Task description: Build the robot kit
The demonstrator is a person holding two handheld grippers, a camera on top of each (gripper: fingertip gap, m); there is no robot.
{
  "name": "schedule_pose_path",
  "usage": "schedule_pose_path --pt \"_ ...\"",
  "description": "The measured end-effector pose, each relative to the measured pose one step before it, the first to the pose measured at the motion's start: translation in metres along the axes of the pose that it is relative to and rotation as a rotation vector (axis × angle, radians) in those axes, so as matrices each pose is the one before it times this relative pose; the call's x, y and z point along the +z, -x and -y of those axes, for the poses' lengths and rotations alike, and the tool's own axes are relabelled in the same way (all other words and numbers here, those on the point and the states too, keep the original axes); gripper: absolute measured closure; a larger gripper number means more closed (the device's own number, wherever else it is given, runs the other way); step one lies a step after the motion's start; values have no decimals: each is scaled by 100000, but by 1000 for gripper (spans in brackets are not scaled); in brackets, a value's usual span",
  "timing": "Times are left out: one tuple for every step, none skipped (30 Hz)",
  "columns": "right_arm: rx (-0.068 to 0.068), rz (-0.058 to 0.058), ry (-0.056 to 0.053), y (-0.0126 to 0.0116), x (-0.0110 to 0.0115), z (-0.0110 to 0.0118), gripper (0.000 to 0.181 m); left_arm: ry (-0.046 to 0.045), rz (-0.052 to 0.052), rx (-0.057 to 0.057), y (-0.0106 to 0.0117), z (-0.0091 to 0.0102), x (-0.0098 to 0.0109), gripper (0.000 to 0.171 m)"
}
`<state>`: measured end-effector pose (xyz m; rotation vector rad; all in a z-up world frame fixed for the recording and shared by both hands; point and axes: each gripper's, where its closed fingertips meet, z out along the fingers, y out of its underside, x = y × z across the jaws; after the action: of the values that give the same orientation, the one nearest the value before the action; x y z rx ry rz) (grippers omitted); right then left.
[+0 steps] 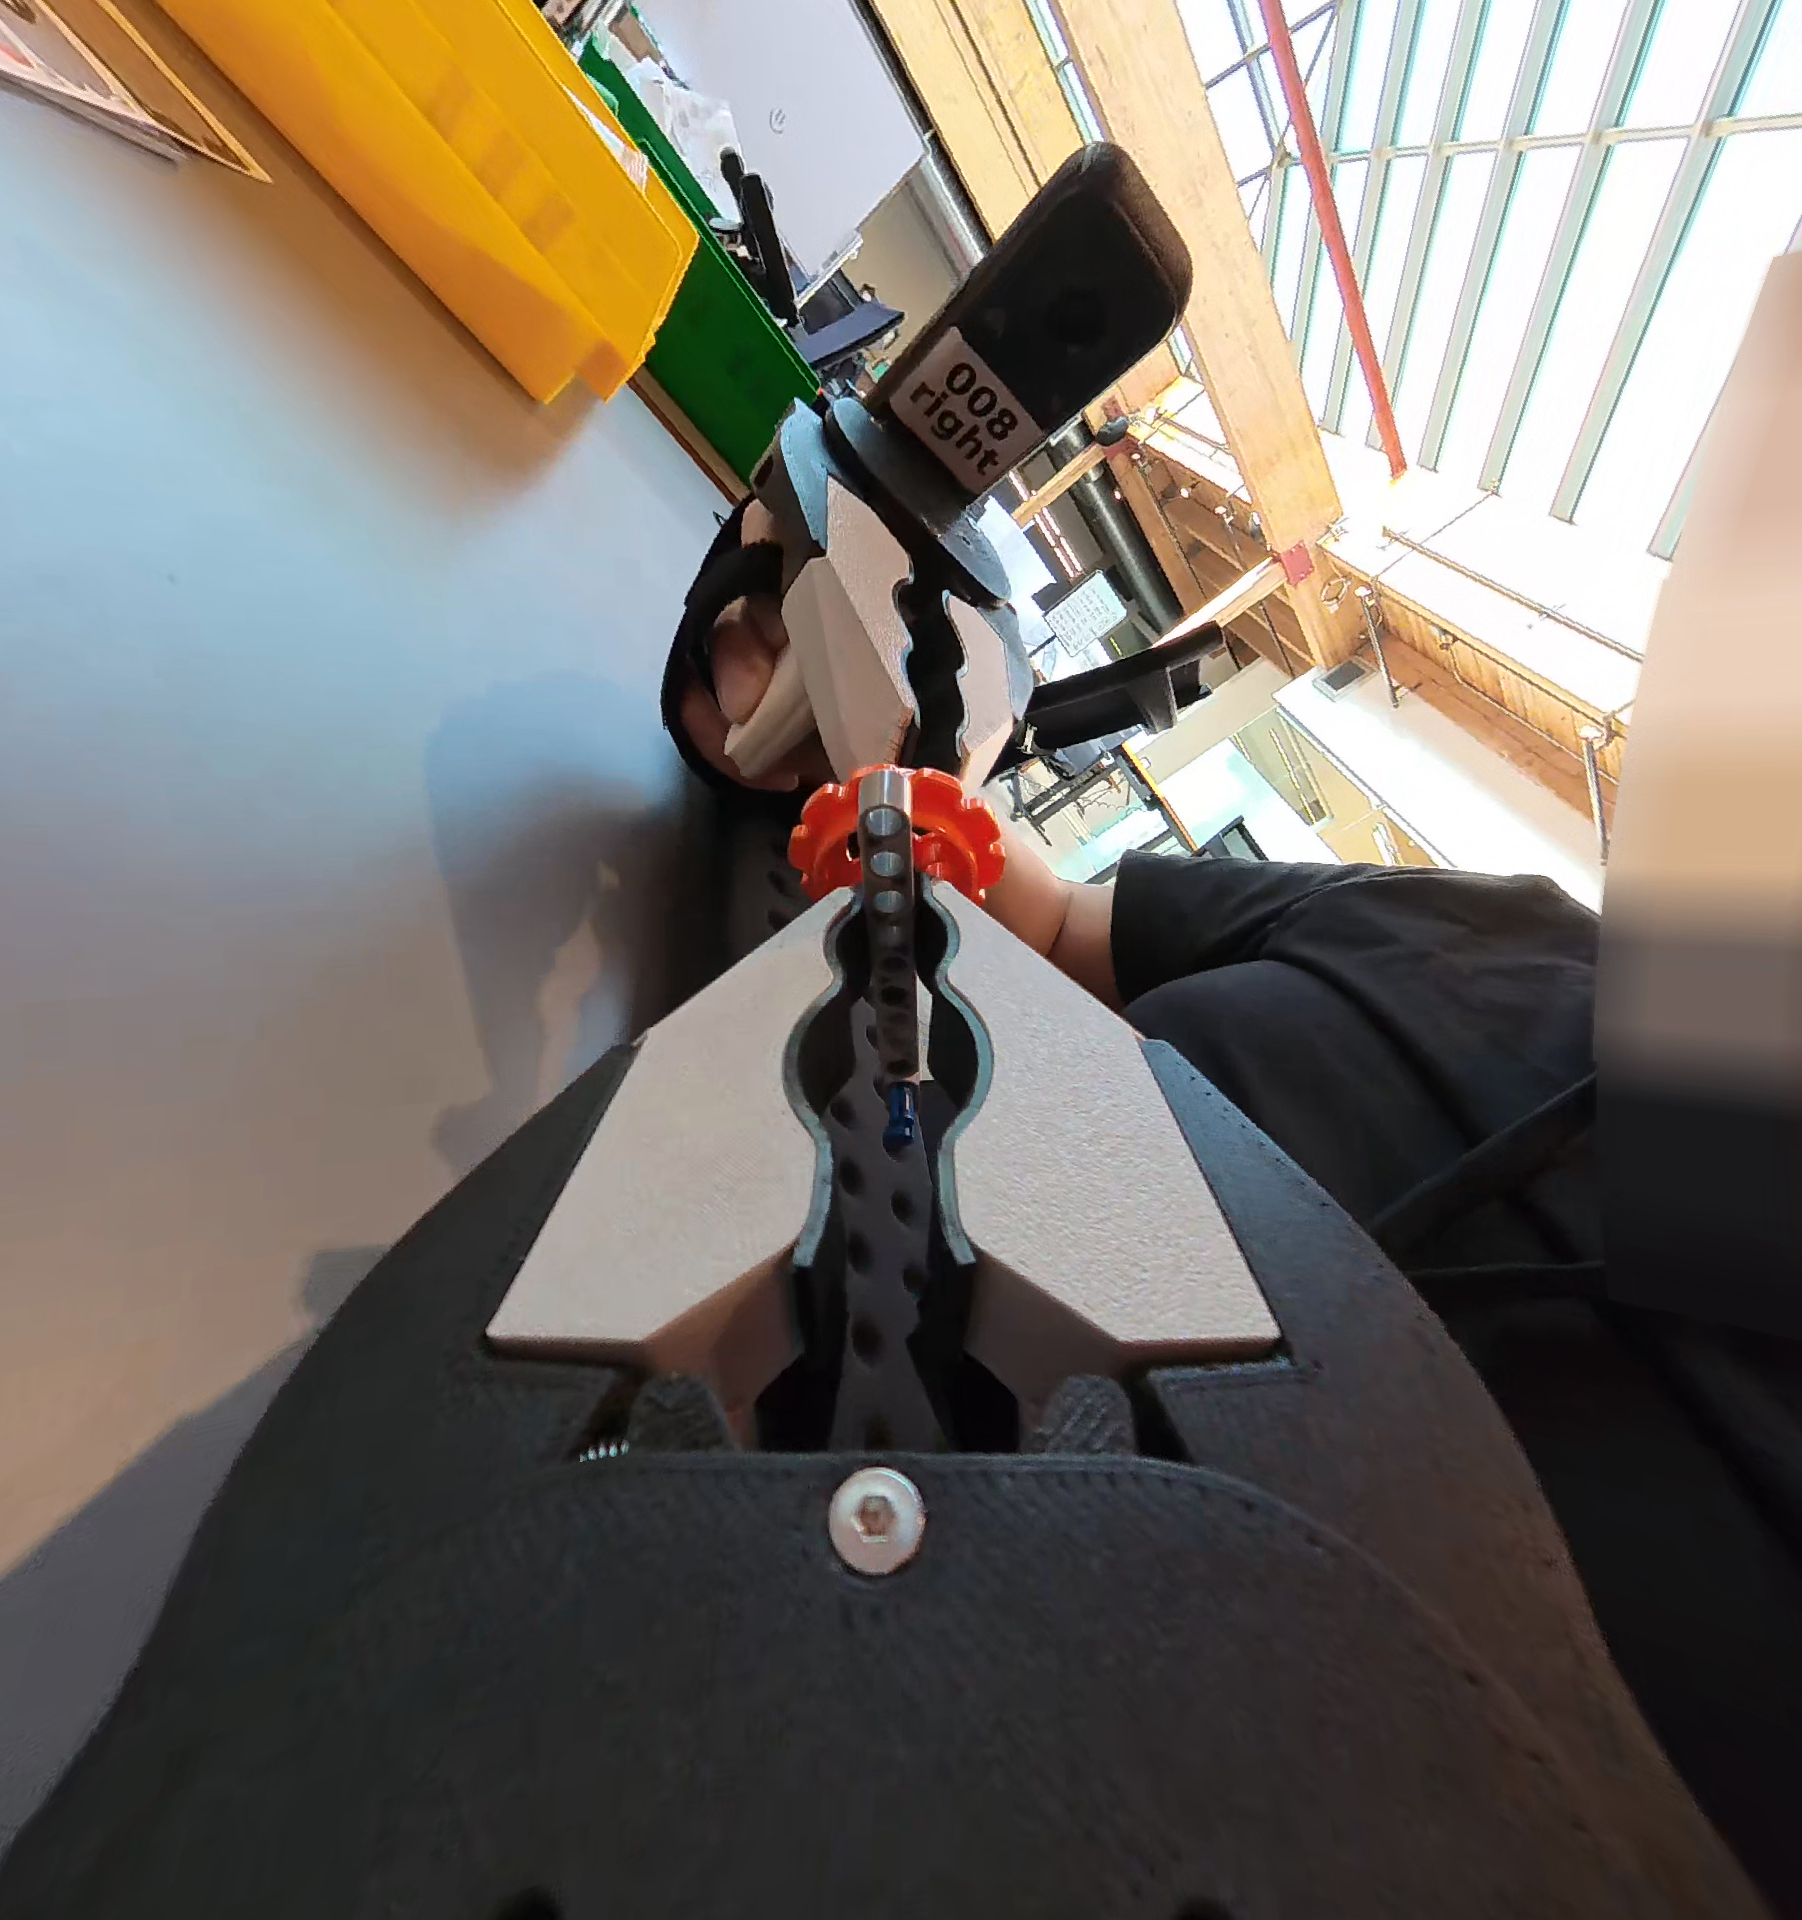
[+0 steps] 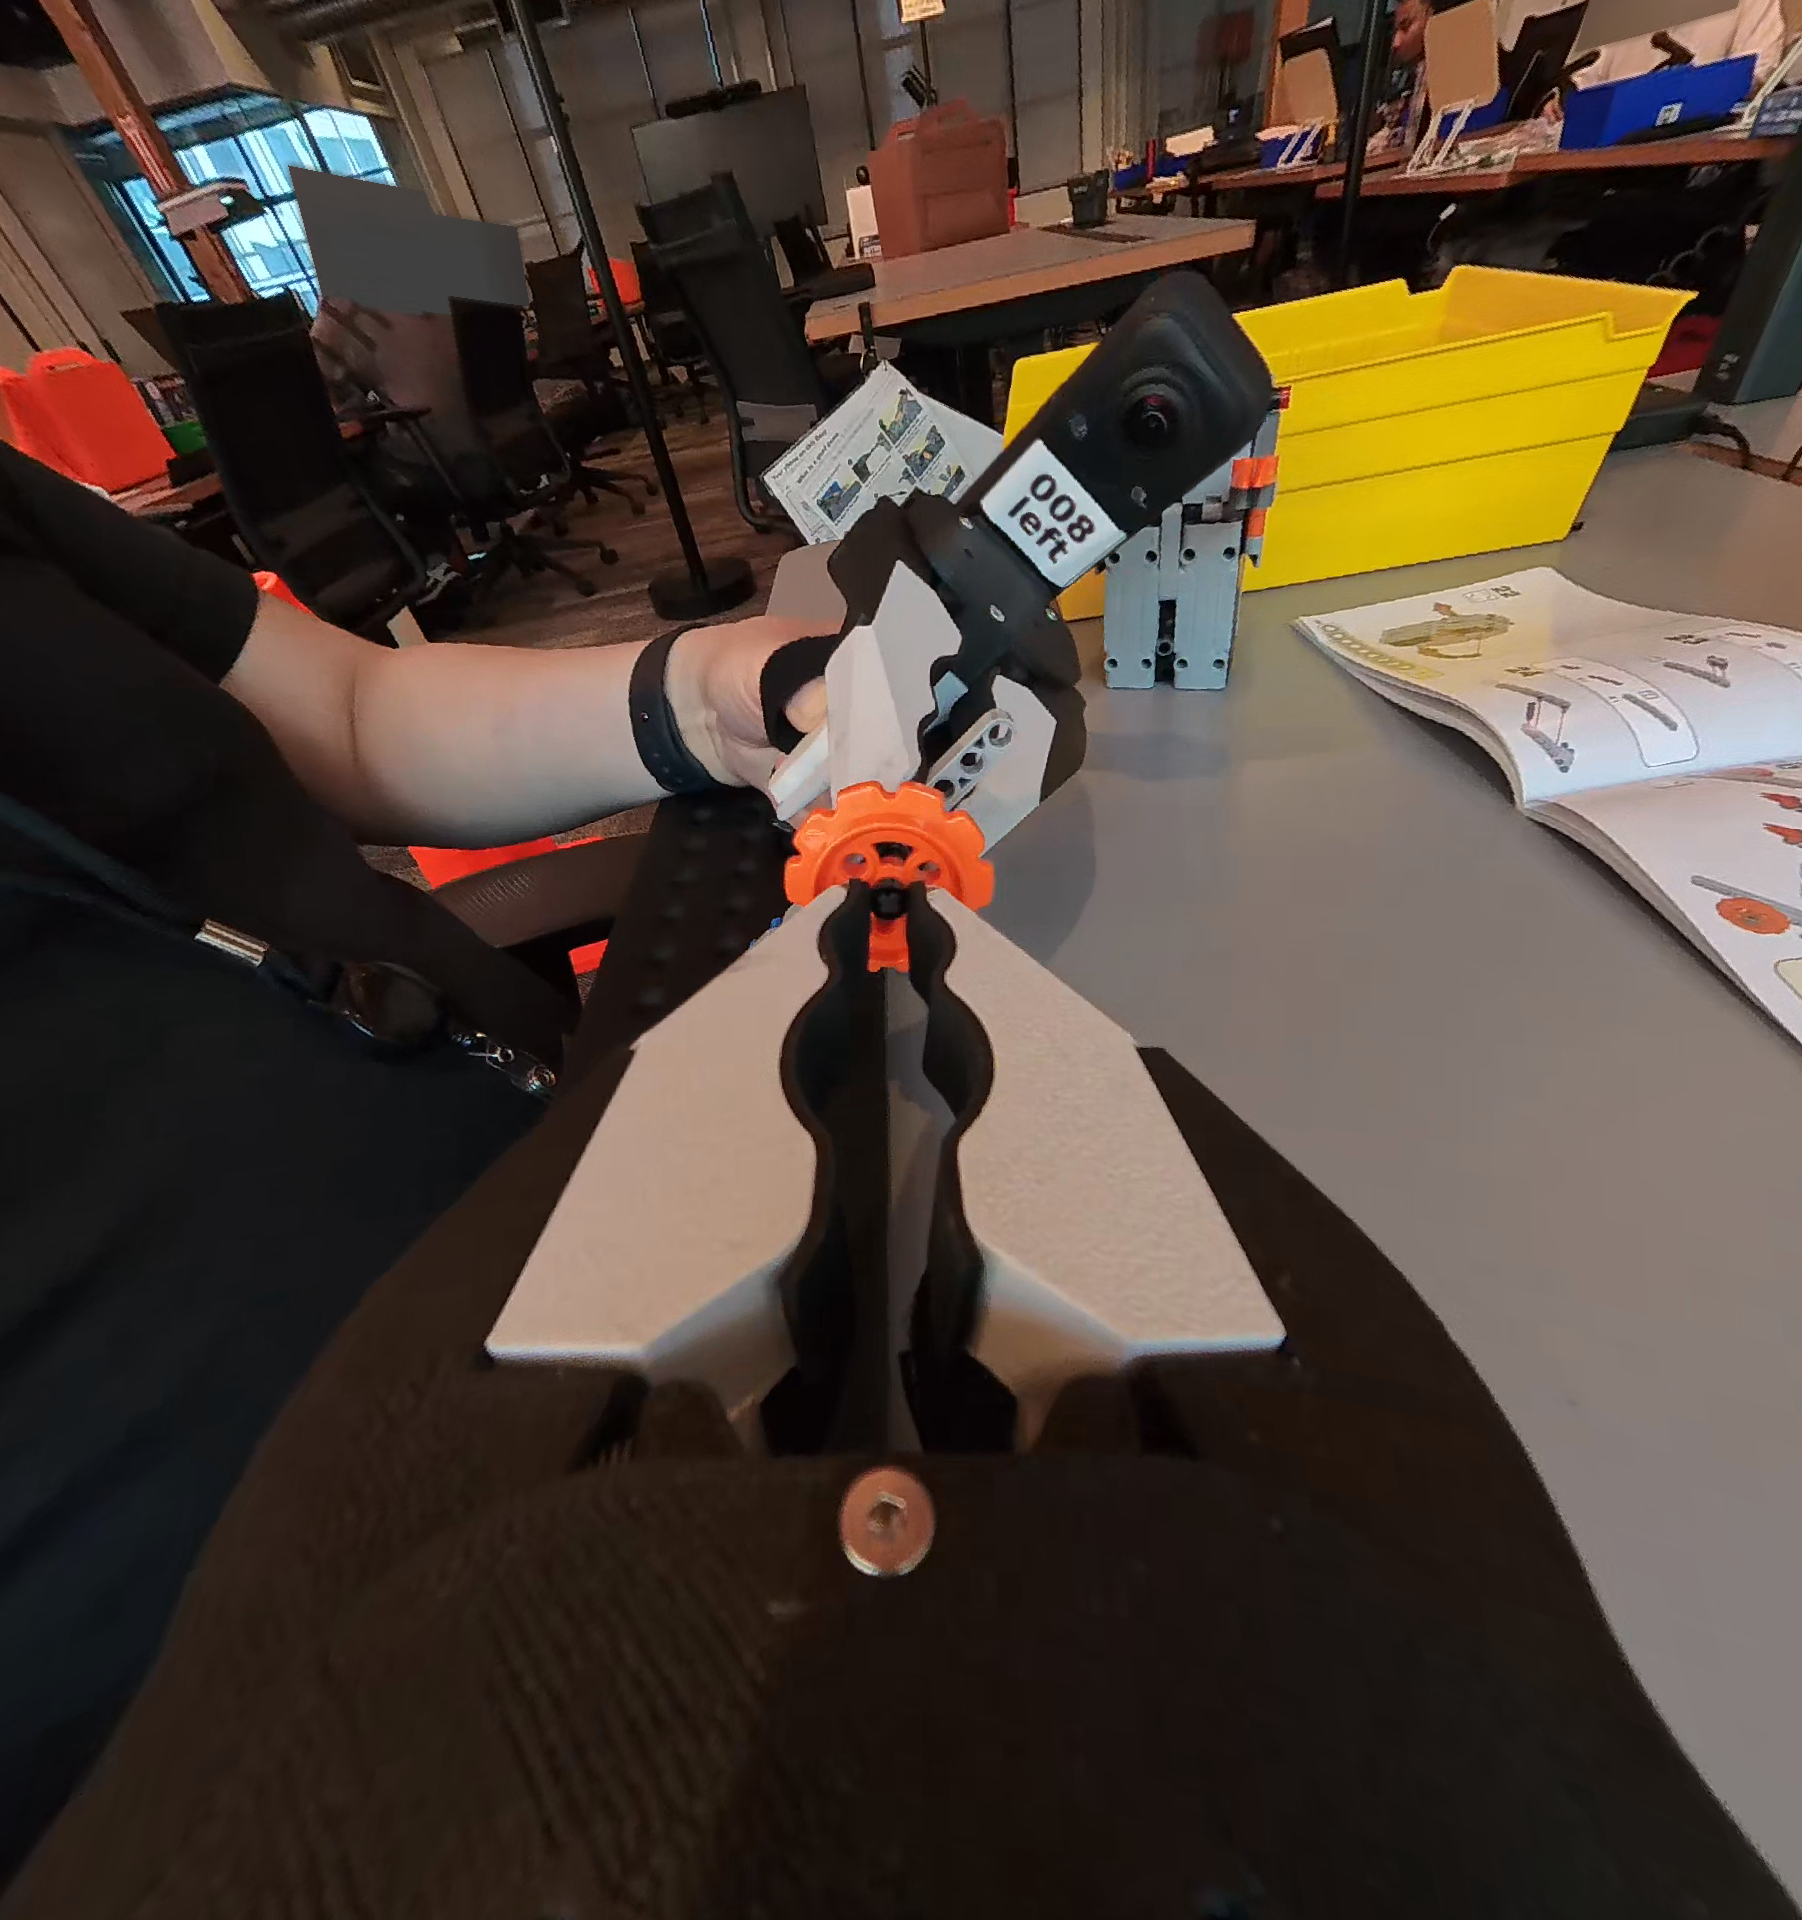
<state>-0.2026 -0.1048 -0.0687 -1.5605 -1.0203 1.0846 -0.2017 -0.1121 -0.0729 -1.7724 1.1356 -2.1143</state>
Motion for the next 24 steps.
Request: schedule_pose_path --pt "149 266 153 28 7 -36 175 192 -213 -114 -14 -29 13 166" --pt "-90 -53 -25 15 24 12 175 8 -279 -135 -22 -17 8 166" --pt "-480 -324 -67 44 52 37 175 -27 -338 -51 -40 1 11 166" --pt "-803 -670 -275 12 55 69 176 11 -476 91 -82 -13 -1 166" --pt "-660 -684 -895 19 2 162 176 -573 -547 178 -95 76 -27 167" --pt "-650 -944 -811 -33 21 148 176 -707 -256 221 -58 89 -35 166" --pt "-605 -493 -406 28 28 68 176 -272 -323 55 -59 35 -30 166" --pt "-385 -326 -130 10 5 17 176 -79 -97 35 -14 8 -3 166" --pt "-217 -151 -140 -1 -10 12 176 -50 -16 185 -19 2 4 167" --pt "-76 387 -444 73 2 65 176 141 -481 233 -88 -19 14 166" --pt "-29 182 -167 19 3 13 176 9 37 214 -9 -6 0 167" --pt "93 -180 140 -56 13 -32 175 -216 378 145 40 20 -7 167" --pt "249 57 -149 -29 -6 36 175 -338 -29 -9 6 62 -8 167" --pt "204 -42 -528 -38 7 97 175 -686 -387 165 -73 110 -14 166" --pt "408 301 -1298 5 -20 228 175 -1113 -610 841 -166 168 -12 166" --pt "497 836 -1636 73 -39 325 175 -1028 -817 1316 -237 161 9 166" --pt "272 1035 -891 131 -50 231 175 -596 -774 1180 -232 91 38 166" --pt "185 478 -268 60 -73 124 175 -498 -752 979 -204 80 18 166" --pt "-55 -927 -1015 -116 -187 209 173 -754 -752 698 -197 102 -69 166" --pt "-392 -1572 -1922 -202 -310 321 170 -1315 -658 360 -163 179 -159 166" --pt "-348 -677 -2396 -77 -371 390 171 -1185 -121 -166 -39 139 -163 166" --pt "52 -126 -2070 -25 -293 327 173 -597 -49 -499 31 70 -96 166" --pt "-115 268 -870 55 -167 125 176 292 -205 -509 19 -45 13 167" --pt "-696 200 538 73 6 -98 179 968 81 -195 51 -123 95 167"
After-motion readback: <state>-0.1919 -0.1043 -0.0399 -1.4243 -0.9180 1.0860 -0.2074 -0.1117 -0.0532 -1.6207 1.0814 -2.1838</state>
